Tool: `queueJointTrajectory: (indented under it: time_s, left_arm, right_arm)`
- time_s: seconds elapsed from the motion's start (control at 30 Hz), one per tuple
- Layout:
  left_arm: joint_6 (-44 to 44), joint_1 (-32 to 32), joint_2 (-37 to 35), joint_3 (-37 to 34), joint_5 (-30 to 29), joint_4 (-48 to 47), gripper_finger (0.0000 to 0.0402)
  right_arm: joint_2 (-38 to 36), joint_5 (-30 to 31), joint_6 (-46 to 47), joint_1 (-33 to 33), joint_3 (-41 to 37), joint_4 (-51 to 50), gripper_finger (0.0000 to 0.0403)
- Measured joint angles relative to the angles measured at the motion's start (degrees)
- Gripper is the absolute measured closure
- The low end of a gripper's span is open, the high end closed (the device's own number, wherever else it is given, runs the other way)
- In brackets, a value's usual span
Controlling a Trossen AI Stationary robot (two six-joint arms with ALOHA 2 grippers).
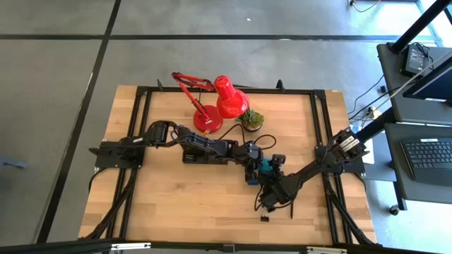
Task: Pick and place office supplies into organizer
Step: Put the blue sticky notes into the black desk organizer
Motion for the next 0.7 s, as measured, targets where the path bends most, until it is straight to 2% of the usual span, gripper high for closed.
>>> queueJointTrajectory:
  time_s: [0.13,0.7]
  left_arm:
    - [0.2,0.7,0.0,0.0,2.3,0.0,0.0378]
    - [0.3,0.9,0.0,0.0,1.7,0.0,0.0389]
  right_arm:
    - [0.1,0.7,-3.0,1.0,-0.1,0.0,0.0161]
    - [0.1,0.8,-3.3,1.9,0.0,-1.1,0.0161]
